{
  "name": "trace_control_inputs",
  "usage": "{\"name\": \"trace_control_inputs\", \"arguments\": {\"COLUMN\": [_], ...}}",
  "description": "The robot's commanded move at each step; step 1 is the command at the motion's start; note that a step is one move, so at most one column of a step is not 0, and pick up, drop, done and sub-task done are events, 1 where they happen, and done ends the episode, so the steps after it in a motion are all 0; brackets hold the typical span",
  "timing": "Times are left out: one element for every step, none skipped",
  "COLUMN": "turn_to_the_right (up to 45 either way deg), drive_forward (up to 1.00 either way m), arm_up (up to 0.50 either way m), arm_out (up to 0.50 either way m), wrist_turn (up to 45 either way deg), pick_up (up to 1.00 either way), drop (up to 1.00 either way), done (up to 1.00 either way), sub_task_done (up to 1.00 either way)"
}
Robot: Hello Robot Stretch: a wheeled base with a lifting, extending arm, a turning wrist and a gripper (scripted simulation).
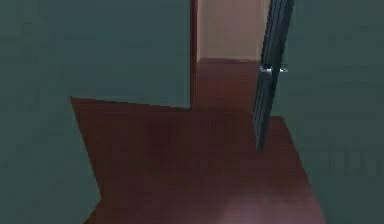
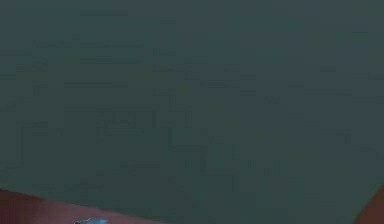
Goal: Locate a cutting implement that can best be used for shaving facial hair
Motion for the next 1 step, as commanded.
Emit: {"name": "trace_control_inputs", "arguments": {"turn_to_the_right": [0.0], "drive_forward": [1.00], "arm_up": [0.00], "arm_out": [0.00], "wrist_turn": [0.0], "pick_up": [0.00], "drop": [0.00], "done": [0.00], "sub_task_done": [0.00]}}
